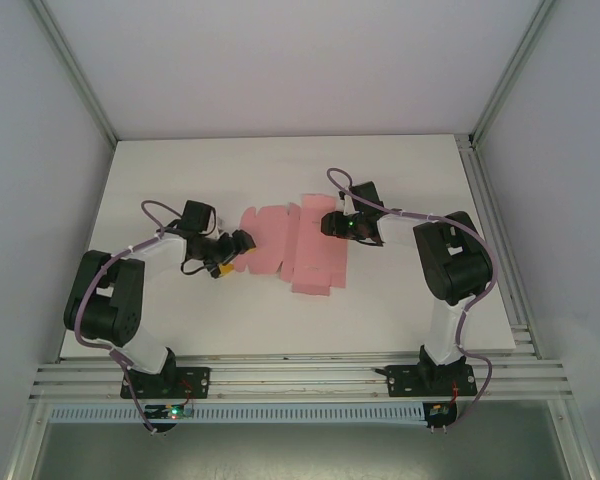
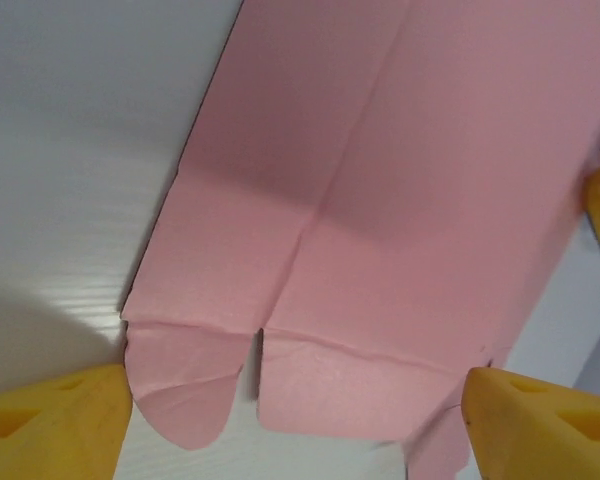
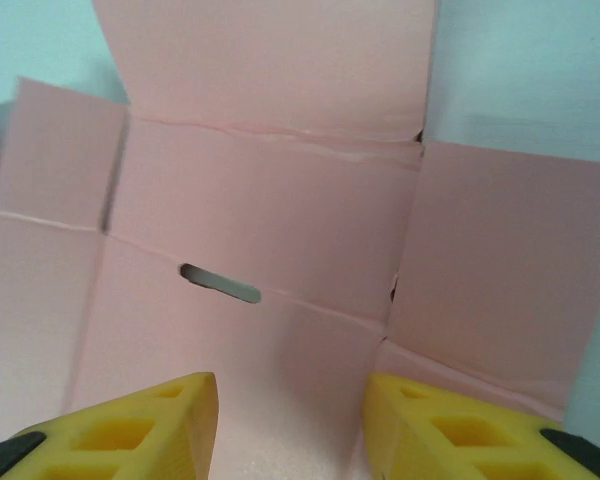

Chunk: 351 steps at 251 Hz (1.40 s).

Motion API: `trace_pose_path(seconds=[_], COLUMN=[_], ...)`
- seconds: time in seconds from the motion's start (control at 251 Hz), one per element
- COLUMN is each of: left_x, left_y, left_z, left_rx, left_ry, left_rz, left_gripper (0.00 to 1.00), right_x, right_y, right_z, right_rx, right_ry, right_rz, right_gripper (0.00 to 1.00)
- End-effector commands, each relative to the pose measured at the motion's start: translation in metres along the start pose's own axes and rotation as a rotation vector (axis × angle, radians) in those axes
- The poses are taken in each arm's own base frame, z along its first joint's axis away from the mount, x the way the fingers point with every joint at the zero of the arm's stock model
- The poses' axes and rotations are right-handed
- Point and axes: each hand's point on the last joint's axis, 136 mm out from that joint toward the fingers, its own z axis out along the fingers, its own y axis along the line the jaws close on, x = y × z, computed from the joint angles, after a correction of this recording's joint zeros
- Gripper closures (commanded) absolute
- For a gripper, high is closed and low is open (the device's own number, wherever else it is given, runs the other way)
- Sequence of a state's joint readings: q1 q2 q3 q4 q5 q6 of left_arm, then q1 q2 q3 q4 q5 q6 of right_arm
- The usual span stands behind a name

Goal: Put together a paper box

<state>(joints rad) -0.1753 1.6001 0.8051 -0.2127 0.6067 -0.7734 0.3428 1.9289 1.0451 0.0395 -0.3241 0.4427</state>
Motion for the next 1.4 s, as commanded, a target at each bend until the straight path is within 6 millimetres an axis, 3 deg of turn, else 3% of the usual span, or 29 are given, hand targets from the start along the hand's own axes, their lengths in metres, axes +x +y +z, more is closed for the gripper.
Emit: trace_pose_path(seconds=[0.0, 0.227, 0.658, 0.746, 0.866, 1.018, 1.153, 1.217, 1.277, 1.397], left_x=[-0.004, -0.006, -0.013, -0.012, -0.007, -0.005, -0.012, -0.018, -0.022, -0.013], left_y=[-0.016, -0.028, -0.060, -0.070, -0.094, -0.114, -0.099, -0.076, -0.044, -0.018], left_z=[0.011, 0.007, -0.059, -0.065, -0.073, -0.078, -0.059, -0.046, -0.035, -0.036], left_rx=[0.106, 0.178, 0.390, 0.440, 0.564, 0.653, 0.520, 0.376, 0.198, 0.093], left_ry=[-0.005, -0.043, -0.413, -0.444, -0.456, -0.476, -0.446, -0.442, -0.420, -0.417], left_rz=[0.018, 0.041, 0.195, 0.247, 0.323, 0.402, 0.361, 0.323, 0.242, 0.227], left_gripper=[0.16, 0.17, 0.17, 0.20, 0.33, 0.40, 0.39, 0.34, 0.37, 0.35], right_x=[0.111, 0.114, 0.117, 0.116, 0.117, 0.116, 0.117, 0.117, 0.116, 0.118], right_y=[-0.060, -0.062, -0.057, -0.055, -0.055, -0.051, -0.052, -0.052, -0.052, -0.054], right_z=[0.017, 0.017, 0.020, 0.020, 0.021, 0.021, 0.021, 0.022, 0.022, 0.021], right_rx=[0.185, 0.188, 0.144, 0.128, 0.123, 0.093, 0.091, 0.087, 0.086, 0.093], right_ry=[0.342, 0.347, 0.344, 0.339, 0.339, 0.327, 0.325, 0.326, 0.331, 0.340], right_rz=[0.130, 0.133, 0.143, 0.134, 0.129, 0.128, 0.133, 0.134, 0.136, 0.130], right_gripper=[0.52, 0.52, 0.52, 0.52, 0.52, 0.52, 0.52, 0.52, 0.52, 0.52])
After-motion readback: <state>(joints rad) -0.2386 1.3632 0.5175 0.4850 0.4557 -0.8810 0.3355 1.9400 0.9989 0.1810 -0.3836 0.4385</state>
